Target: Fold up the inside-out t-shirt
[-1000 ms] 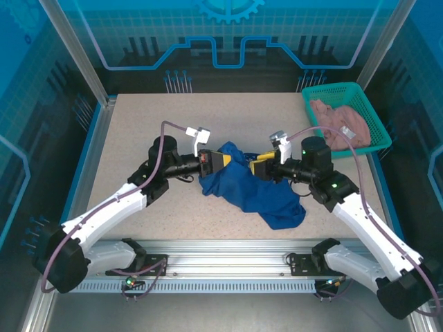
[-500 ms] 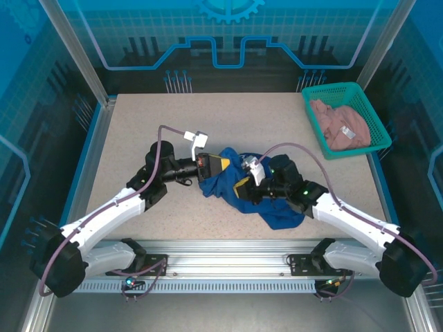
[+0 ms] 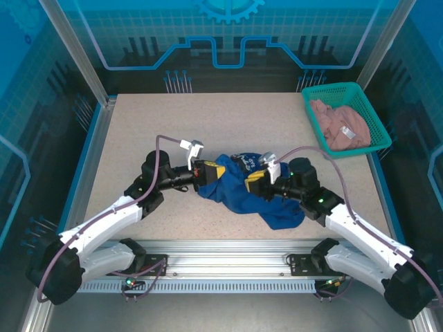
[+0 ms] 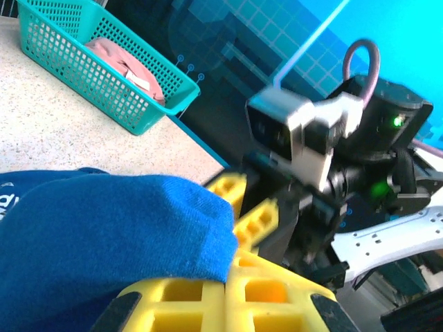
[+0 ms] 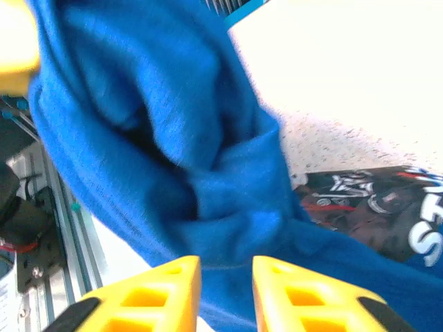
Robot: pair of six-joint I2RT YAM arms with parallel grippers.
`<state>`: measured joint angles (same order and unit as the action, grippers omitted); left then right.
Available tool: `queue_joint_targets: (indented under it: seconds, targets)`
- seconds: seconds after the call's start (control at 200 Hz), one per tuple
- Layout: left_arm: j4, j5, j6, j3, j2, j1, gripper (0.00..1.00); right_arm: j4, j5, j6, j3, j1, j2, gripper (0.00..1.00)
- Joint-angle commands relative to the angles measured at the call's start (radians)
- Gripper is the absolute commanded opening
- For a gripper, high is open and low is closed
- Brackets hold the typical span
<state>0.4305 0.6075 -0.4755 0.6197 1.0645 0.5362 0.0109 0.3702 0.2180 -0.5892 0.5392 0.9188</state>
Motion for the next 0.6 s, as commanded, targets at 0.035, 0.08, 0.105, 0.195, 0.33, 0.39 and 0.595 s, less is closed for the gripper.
queue_joint_targets:
  seconds: [0.035, 0.08, 0.105, 0.195, 0.33, 0.39, 0.595]
  targets:
    - [0.045, 0.054, 0.085, -0.008, -0.02, -0.007, 0.0, -0.015, 0.167, 0.002, -0.057, -0.105, 0.073, 0.4]
    - [0.042, 0.054, 0.086, -0.006, -0.02, -0.008, 0.0, -0.014, 0.189, -0.012, -0.078, -0.108, 0.109, 0.44]
    - [0.042, 0.056, 0.085, -0.007, -0.019, -0.008, 0.0, -0.014, 0.196, -0.019, -0.089, -0.107, 0.128, 0.46]
    - [0.044, 0.066, 0.083, -0.005, -0.017, -0.007, 0.0, -0.048, 0.229, -0.021, -0.111, -0.107, 0.193, 0.5]
    - [0.037, 0.07, 0.085, -0.003, -0.014, -0.008, 0.0, -0.111, 0.279, -0.006, -0.147, -0.094, 0.281, 0.54]
    - [0.036, 0.07, 0.084, -0.004, -0.014, -0.007, 0.0, -0.119, 0.29, -0.011, -0.166, -0.076, 0.315, 0.55]
    - [-0.001, 0.008, 0.083, -0.006, -0.024, -0.008, 0.0, -0.125, 0.273, -0.014, -0.186, -0.035, 0.345, 0.18]
